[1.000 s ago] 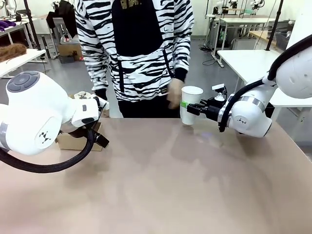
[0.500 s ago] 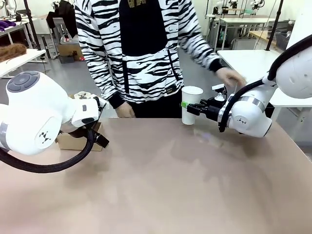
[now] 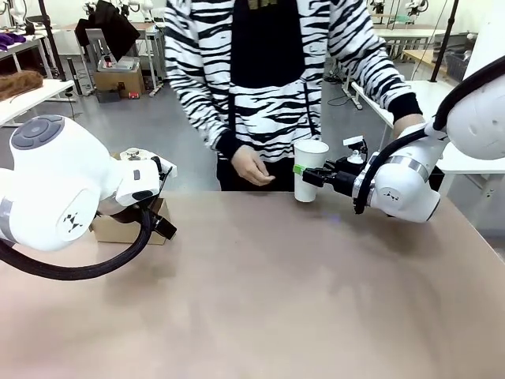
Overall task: Pour a drink into a cup and package it in a carrier.
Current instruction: When a person places the Paper Cup Lid on the 600 ml Paper Cup , lift the 600 ml Paper Cup.
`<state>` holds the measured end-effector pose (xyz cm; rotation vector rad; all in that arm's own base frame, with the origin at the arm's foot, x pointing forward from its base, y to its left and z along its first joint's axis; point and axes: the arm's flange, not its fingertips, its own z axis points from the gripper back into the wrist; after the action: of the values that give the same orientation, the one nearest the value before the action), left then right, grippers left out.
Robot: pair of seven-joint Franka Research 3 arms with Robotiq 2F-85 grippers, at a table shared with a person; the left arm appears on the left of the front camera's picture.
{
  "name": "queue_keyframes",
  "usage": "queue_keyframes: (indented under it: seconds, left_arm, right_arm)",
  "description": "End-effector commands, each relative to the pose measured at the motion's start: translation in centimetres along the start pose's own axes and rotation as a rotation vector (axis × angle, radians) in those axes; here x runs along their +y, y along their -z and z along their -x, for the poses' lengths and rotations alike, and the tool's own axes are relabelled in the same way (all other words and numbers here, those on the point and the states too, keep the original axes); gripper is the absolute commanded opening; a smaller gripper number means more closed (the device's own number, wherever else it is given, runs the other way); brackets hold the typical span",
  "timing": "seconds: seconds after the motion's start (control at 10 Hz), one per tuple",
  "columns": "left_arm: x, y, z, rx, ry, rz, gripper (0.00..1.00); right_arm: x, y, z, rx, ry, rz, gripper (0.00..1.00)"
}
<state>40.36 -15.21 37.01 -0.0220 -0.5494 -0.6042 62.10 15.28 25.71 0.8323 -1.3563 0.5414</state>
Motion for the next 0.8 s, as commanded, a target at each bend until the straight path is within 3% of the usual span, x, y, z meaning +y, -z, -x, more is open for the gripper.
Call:
queue_keyframes:
  seconds: [0.0,0.7]
  left_arm:
    - [0.03,-0.05,0.01,-0.002,-0.001,0.002,1.00]
    - [0.03,-0.05,0.01,-0.002,-0.001,0.002,1.00]
  right_arm:
    - [0.17,0.18,-0.26,-0.003,0.003,0.005,0.80]
    - [0.17,0.18,-0.26,-0.003,0.003,0.005,0.80]
